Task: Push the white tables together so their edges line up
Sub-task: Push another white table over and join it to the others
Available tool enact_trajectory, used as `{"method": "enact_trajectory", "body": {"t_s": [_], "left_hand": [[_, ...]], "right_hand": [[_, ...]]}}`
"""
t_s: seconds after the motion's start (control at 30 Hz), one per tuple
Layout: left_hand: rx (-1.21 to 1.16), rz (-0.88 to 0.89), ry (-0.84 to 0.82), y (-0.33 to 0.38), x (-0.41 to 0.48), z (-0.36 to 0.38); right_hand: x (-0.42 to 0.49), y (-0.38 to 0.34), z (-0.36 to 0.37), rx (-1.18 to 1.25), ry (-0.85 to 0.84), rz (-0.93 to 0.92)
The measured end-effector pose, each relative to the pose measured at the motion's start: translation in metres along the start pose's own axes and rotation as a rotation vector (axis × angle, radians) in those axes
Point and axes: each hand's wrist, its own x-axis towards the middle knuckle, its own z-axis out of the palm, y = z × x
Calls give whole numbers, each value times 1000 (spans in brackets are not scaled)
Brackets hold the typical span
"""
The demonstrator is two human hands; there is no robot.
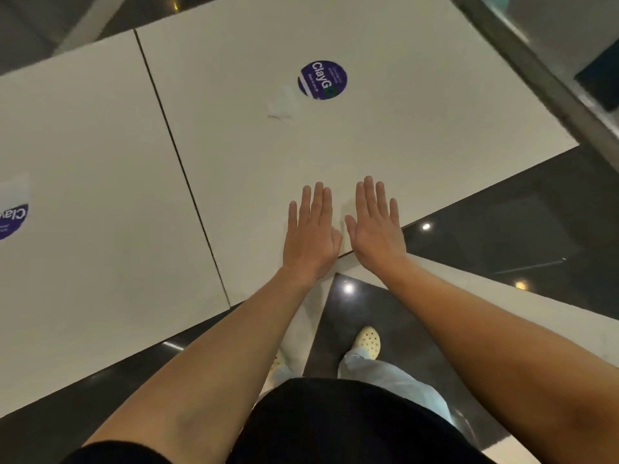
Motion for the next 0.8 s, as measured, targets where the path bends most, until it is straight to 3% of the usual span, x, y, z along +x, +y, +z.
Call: {"method": "enact_trajectory", "body": {"t_s": [0.3, 0.53, 0.8], "left_hand": [[22, 141, -89, 155, 71, 34], [-55, 242, -103, 215, 133, 61], [55, 326, -189, 261, 236, 86]], "right_hand": [[2, 155, -39, -34, 7, 110], [32, 226, -48, -12, -19, 156], [104, 301, -62, 31, -109, 199]]}}
